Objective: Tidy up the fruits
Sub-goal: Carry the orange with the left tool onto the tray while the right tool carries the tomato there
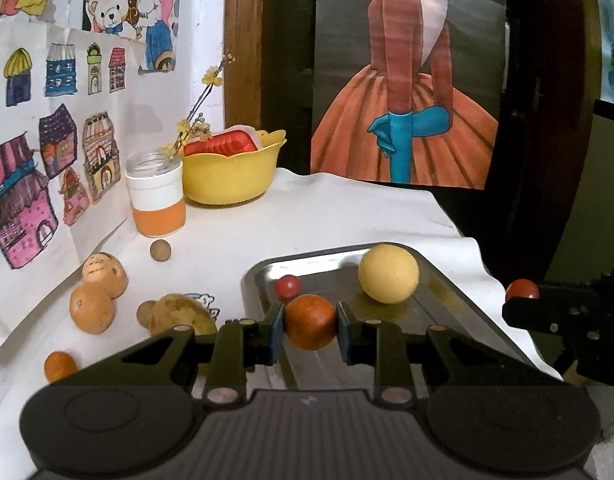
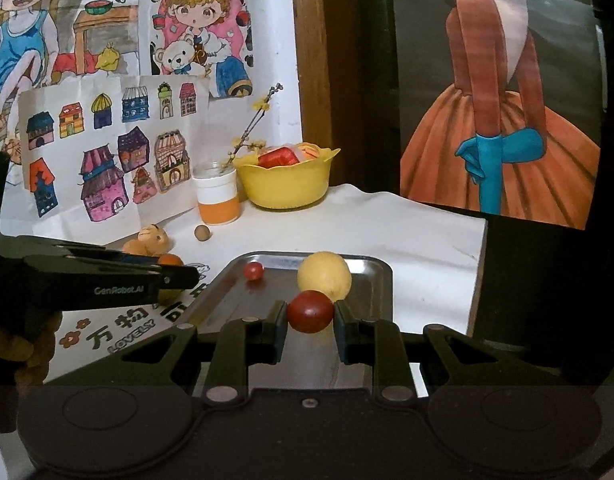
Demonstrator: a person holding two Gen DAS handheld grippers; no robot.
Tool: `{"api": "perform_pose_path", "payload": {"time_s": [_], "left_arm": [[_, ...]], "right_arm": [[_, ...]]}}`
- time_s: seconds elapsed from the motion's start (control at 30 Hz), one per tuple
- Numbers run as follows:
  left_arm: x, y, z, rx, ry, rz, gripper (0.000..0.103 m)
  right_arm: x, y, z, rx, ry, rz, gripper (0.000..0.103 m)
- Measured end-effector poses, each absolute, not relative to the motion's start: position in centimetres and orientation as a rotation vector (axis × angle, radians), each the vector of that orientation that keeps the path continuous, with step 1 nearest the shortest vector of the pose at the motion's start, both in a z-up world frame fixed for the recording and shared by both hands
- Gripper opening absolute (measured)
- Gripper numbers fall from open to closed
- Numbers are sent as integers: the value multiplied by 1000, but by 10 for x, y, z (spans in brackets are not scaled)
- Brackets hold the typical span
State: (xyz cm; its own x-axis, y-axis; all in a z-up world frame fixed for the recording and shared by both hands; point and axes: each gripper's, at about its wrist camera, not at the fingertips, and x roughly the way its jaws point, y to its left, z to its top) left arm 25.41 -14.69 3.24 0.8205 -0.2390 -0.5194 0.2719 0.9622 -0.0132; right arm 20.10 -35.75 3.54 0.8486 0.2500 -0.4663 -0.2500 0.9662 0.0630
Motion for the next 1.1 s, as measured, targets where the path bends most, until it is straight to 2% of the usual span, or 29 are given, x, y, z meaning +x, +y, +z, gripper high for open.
{"api": "perform_pose_path", "payload": {"time_s": [1.1], "left_arm": [[341,-167,-13,117,684,-302,30]], "right_arm": [[294,-338,-8,-170,632,334,27]]}}
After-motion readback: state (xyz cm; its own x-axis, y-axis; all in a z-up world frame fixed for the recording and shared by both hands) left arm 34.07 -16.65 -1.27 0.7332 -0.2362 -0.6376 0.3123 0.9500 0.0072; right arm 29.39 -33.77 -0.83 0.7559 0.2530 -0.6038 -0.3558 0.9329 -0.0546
